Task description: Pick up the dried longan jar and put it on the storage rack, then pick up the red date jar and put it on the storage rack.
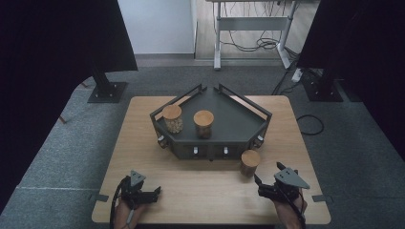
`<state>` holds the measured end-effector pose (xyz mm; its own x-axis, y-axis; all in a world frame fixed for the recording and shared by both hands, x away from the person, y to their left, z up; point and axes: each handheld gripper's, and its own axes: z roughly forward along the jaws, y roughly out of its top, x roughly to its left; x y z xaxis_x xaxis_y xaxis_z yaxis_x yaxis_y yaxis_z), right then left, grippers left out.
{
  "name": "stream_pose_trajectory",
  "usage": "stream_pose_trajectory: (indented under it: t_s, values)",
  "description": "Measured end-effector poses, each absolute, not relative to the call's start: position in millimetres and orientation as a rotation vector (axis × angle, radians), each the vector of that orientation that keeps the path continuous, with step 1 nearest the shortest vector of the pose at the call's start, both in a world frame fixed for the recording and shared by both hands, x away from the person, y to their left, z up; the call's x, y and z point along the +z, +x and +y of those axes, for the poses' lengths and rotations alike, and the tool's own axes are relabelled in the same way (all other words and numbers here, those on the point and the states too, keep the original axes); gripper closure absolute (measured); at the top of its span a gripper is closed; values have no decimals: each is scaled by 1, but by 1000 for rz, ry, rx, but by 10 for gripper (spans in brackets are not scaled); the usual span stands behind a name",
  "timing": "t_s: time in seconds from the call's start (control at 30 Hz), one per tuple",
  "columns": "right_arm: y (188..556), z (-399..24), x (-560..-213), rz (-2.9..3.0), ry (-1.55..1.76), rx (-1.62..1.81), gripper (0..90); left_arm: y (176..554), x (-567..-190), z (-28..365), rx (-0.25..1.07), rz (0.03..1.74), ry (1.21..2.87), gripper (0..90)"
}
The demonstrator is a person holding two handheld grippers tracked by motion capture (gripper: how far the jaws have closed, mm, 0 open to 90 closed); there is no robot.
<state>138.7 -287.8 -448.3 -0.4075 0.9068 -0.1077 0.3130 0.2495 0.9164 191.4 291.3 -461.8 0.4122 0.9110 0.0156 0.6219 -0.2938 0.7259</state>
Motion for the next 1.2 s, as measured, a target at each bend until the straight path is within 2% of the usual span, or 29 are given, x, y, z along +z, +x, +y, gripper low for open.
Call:
stream_pose_trajectory:
  t_s: [1.2]
  values:
    - [139,-289,-464,1882,1148,1110,66,191,-462,291,577,1297,2025,20]
